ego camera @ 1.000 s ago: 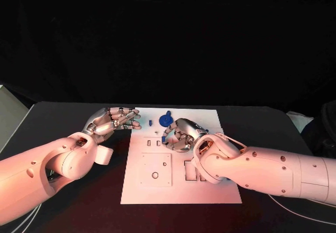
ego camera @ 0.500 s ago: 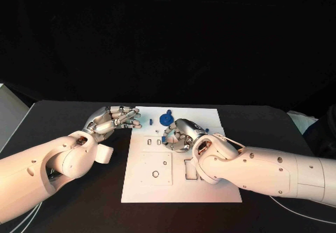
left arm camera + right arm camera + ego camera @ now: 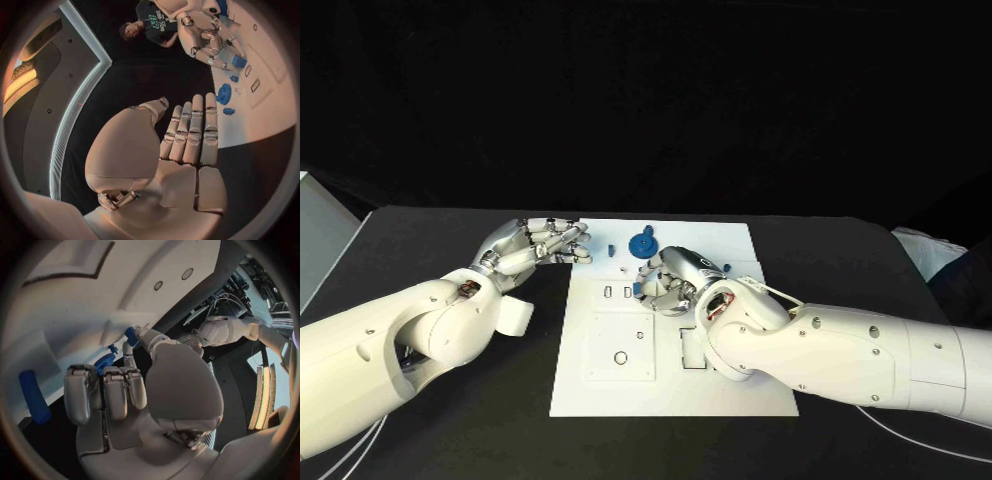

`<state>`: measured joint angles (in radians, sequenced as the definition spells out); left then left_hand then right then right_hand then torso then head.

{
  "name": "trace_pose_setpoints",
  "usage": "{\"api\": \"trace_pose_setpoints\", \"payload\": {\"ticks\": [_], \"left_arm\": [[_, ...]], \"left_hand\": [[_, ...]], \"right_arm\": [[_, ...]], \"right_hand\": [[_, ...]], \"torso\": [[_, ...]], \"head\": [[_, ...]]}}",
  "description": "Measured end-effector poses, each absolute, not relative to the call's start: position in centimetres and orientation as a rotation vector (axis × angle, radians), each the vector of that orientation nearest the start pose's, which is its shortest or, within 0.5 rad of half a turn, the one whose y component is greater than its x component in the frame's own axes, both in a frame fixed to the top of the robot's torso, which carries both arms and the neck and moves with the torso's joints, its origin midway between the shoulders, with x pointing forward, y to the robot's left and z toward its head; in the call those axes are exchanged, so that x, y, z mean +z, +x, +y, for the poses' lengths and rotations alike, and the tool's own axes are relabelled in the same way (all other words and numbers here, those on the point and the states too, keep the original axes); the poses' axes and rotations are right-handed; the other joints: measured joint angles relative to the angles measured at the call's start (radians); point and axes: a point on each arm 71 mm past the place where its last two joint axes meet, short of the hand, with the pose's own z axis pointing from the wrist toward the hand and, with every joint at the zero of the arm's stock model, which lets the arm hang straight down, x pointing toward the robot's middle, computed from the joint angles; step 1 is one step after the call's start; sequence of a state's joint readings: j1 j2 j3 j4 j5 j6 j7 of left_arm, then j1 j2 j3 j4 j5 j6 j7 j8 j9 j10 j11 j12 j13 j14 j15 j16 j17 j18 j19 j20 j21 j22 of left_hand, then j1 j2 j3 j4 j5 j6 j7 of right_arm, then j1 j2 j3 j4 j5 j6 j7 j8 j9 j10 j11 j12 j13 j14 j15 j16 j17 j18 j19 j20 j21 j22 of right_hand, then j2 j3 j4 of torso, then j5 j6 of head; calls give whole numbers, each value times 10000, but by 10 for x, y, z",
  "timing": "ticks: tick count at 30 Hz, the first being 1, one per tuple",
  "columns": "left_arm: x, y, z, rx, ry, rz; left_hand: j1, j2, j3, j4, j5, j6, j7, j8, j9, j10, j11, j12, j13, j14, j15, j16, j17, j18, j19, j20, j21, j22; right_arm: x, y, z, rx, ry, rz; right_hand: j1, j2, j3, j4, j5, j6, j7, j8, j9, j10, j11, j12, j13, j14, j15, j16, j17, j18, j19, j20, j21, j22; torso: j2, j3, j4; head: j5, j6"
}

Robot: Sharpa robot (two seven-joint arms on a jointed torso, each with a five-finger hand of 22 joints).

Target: Assemble the parts on the task board

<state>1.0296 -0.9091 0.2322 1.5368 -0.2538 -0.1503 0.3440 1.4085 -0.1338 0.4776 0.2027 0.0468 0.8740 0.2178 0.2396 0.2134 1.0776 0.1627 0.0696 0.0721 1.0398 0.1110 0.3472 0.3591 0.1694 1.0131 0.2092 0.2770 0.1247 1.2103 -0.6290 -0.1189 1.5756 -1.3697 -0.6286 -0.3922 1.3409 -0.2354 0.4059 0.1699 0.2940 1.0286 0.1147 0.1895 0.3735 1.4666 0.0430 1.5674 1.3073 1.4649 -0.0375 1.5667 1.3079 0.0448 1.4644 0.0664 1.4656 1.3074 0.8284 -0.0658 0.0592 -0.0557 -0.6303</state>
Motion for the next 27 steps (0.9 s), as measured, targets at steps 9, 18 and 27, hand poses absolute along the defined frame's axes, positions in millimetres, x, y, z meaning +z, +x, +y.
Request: {"api": "trace_pose_setpoints", "payload": {"ticks": [9,18,27], "left_arm": [[-157,487,235,-16406,-9150,14161],[-157,487,235,-16405,-9151,14172],[-157,487,235,-16408,-9154,14183]], "left_hand": [[0,0,0,0,0,0,0,0,0,0,0,0,0,0,0,0,0,0,0,0,0,0],[0,0,0,0,0,0,0,0,0,0,0,0,0,0,0,0,0,0,0,0,0,0],[0,0,0,0,0,0,0,0,0,0,0,0,0,0,0,0,0,0,0,0,0,0]], "right_arm": [[-191,465,-100,7201,1330,15729],[-193,466,-101,7128,1344,15745],[-193,466,-101,7124,1321,15746]], "right_hand": [[0,0,0,0,0,0,0,0,0,0,0,0,0,0,0,0,-1,1,0,0,0,-1],[0,0,0,0,26,0,0,0,0,0,0,0,0,0,0,0,-1,0,0,0,0,7],[-79,-80,0,0,43,-122,55,0,-1,0,0,-21,8,0,0,0,-1,1,0,0,-39,6]], "torso": [[2,-1,10],[6,-3,-1],[4,-3,-8]], "head": [[12,-6],[36,-28],[27,-51]]}}
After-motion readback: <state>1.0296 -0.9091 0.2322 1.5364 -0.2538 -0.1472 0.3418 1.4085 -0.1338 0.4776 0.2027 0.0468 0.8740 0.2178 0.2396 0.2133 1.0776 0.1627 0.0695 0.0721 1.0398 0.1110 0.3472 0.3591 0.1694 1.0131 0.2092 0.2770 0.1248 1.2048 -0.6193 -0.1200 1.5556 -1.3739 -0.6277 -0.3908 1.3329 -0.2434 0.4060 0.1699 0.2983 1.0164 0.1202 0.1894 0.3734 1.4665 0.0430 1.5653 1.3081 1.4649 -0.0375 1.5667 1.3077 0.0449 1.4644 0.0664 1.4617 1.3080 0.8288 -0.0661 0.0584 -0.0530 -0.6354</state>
